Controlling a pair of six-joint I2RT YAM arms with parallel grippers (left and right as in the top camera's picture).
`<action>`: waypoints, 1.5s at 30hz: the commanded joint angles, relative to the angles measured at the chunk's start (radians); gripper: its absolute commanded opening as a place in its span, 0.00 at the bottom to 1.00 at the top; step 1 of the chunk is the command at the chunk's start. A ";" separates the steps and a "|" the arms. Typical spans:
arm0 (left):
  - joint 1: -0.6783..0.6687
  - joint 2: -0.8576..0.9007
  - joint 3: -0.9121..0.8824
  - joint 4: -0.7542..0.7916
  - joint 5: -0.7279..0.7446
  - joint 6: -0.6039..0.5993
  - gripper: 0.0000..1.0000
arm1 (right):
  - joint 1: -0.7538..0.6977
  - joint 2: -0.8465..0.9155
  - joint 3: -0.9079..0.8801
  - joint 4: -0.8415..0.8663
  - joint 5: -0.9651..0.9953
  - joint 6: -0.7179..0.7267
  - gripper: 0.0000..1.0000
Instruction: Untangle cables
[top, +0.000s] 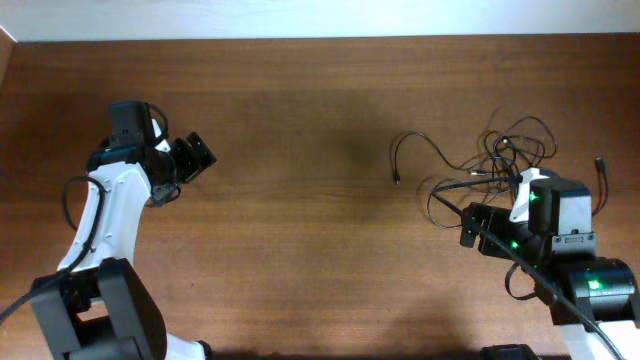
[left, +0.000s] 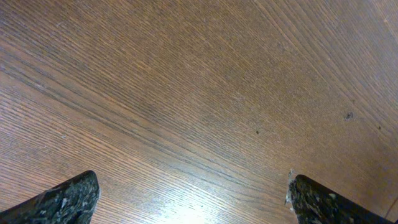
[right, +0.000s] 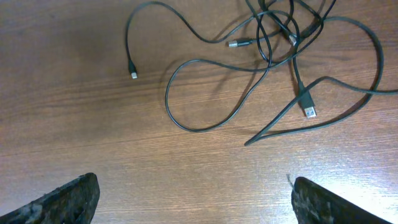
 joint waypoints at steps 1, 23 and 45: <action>0.001 -0.002 -0.008 0.002 0.007 -0.008 0.99 | 0.001 -0.071 -0.006 0.003 -0.002 0.008 0.98; 0.001 -0.002 -0.008 0.002 0.007 -0.008 0.99 | -0.124 -0.668 -0.008 -0.016 -0.002 0.008 0.98; 0.001 -0.002 -0.008 0.002 0.007 -0.008 0.99 | -0.124 -0.785 -0.259 -0.122 -0.002 0.008 0.98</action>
